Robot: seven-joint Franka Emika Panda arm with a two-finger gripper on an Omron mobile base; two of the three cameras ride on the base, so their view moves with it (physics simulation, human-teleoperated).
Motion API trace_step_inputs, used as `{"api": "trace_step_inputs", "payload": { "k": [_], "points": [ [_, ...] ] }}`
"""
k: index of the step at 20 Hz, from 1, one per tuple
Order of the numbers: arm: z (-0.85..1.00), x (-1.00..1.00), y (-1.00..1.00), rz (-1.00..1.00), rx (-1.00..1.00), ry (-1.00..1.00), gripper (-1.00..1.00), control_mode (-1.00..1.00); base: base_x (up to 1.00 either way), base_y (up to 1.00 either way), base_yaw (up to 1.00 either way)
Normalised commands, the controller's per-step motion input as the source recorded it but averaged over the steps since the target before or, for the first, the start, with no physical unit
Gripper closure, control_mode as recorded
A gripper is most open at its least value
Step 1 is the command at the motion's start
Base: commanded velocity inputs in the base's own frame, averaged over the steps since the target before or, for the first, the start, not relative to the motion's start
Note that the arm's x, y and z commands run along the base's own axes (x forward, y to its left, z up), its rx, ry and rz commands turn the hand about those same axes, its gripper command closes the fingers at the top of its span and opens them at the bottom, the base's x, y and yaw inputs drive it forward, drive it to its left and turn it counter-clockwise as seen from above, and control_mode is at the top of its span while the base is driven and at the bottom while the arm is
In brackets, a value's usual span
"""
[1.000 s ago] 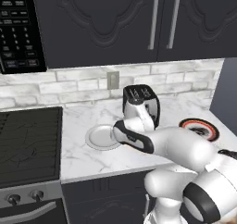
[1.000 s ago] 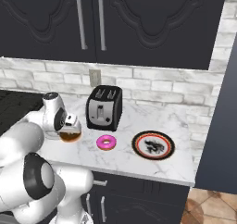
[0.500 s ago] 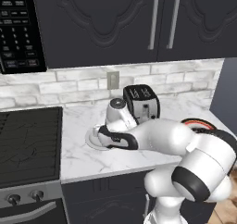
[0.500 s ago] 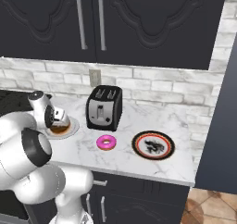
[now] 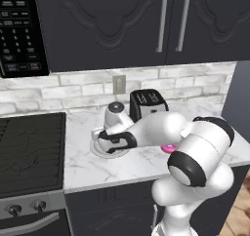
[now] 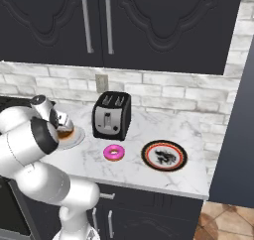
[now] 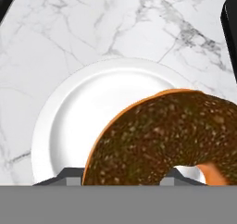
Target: Place the pastries on the plates.
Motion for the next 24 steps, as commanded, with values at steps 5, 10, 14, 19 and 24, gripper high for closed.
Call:
{"api": "trace_step_inputs", "payload": {
  "k": [5,10,14,19,24],
  "points": [
    [-0.03,0.24,0.00,0.00,0.00,0.00,-1.00,-1.00,0.00,0.00,0.00],
    [0.00,0.43,0.00,0.00,0.00,0.00,-1.00,-1.00,0.00,0.00,0.00],
    [0.10,0.34,0.00,0.00,0.00,-0.01,-1.00,-1.00,0.00,0.00,0.00],
    [0.29,-0.40,-0.43,-0.06,0.01,0.00,-1.00,-1.00,0.00,0.00,0.00],
    [0.00,-0.73,-1.00,-0.21,0.06,0.06,-1.00,-1.00,0.00,0.00,0.00]
  ]
}}
